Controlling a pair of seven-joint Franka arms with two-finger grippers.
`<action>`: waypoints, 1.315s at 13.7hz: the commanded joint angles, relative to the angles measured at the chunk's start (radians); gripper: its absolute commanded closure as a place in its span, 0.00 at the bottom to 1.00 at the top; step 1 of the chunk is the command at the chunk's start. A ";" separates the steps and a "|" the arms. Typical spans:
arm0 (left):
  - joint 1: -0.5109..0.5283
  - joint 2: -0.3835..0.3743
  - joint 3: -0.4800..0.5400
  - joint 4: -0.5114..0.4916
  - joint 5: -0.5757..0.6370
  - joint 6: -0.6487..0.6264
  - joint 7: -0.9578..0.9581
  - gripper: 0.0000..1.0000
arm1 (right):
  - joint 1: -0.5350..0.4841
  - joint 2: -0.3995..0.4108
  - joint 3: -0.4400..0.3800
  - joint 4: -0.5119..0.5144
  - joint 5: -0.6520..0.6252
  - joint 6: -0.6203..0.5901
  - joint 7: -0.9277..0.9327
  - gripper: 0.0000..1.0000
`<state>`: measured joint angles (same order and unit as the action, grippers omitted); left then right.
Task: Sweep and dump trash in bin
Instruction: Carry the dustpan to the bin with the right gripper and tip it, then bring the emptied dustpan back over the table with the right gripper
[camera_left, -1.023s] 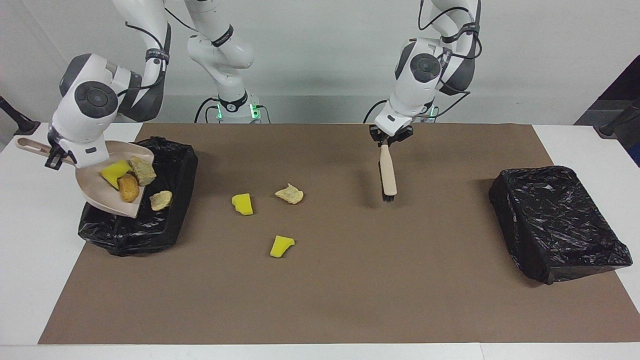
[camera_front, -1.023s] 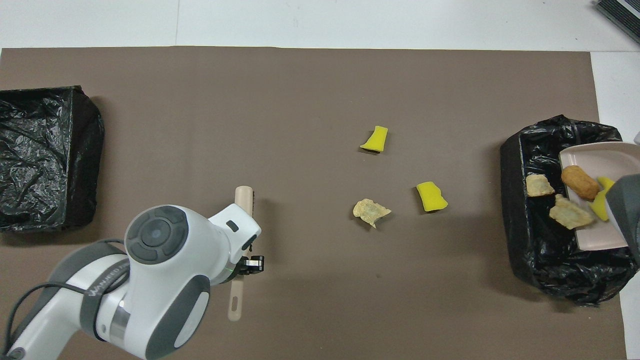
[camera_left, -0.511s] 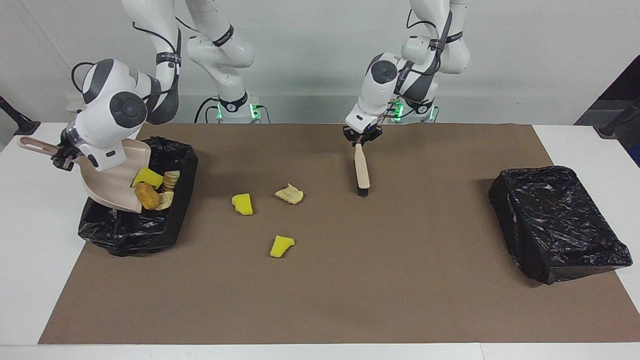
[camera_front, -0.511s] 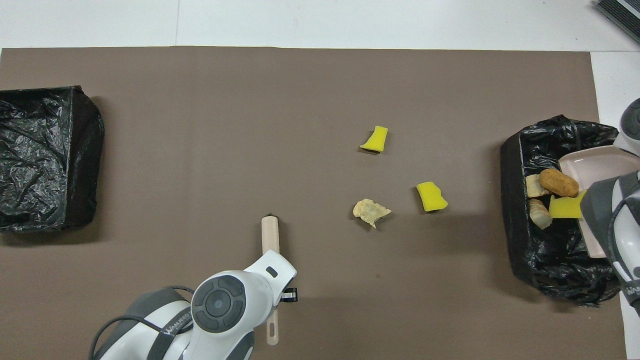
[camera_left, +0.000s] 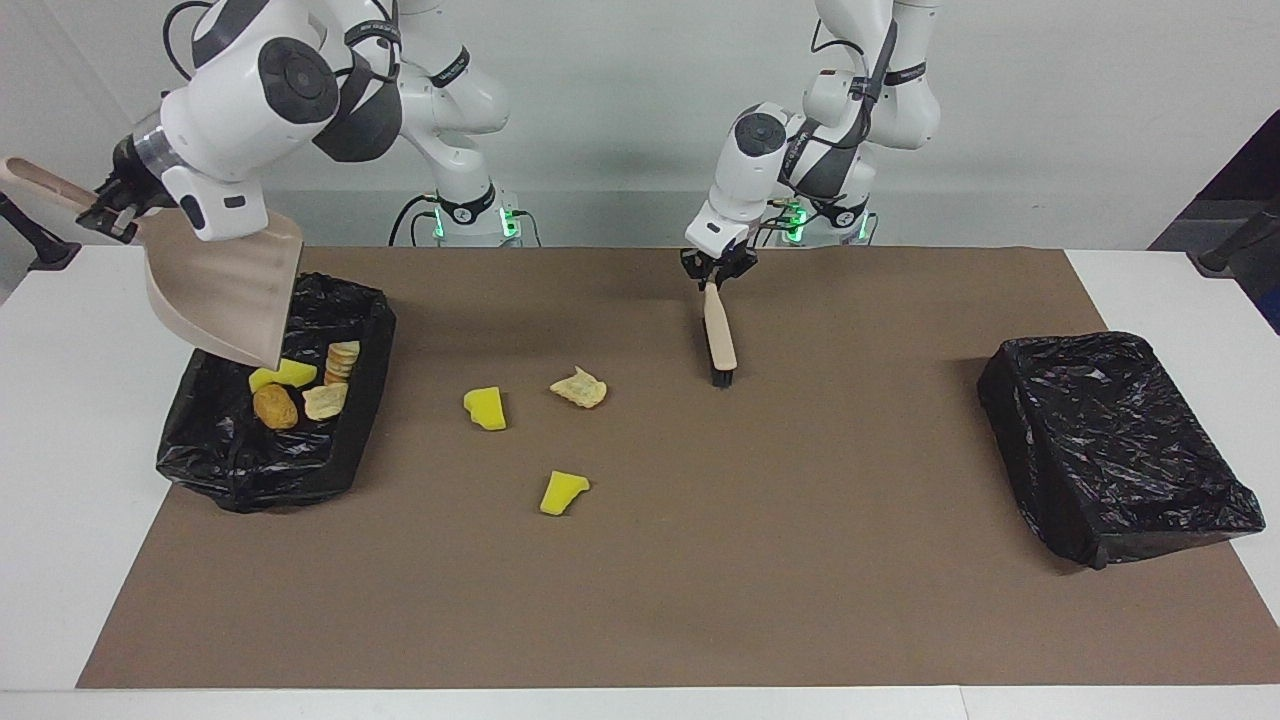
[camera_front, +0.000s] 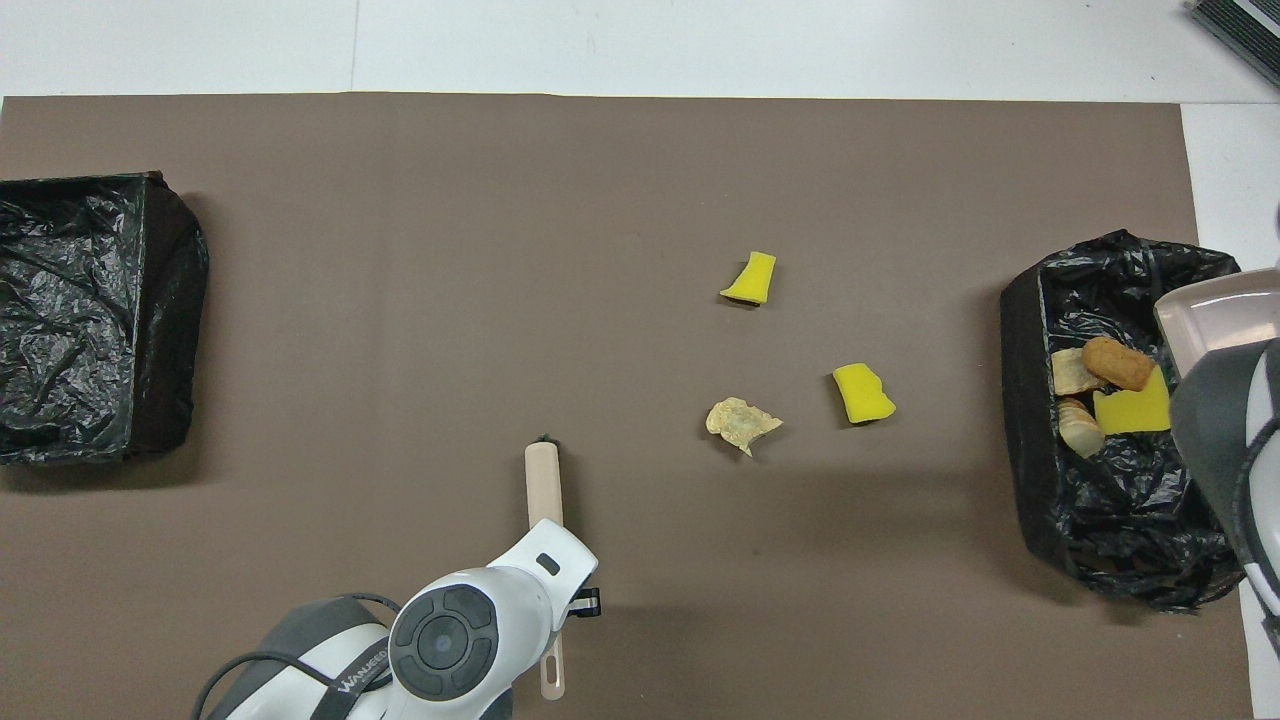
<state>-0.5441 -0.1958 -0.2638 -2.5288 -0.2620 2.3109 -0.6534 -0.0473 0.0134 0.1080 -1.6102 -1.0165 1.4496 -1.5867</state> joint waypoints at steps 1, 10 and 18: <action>0.021 -0.019 0.017 0.013 -0.017 -0.034 0.014 0.00 | -0.002 0.023 0.064 0.087 0.102 -0.086 0.116 1.00; 0.384 0.051 0.020 0.344 0.069 -0.384 0.297 0.00 | 0.107 0.138 0.121 0.142 0.691 0.021 1.007 1.00; 0.625 0.128 0.025 0.527 0.178 -0.472 0.626 0.00 | 0.241 0.370 0.125 0.277 0.904 0.188 1.473 1.00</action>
<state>0.0508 -0.0864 -0.2285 -2.0563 -0.1031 1.8861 -0.0569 0.1970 0.3450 0.2274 -1.3848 -0.1657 1.6159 -0.1792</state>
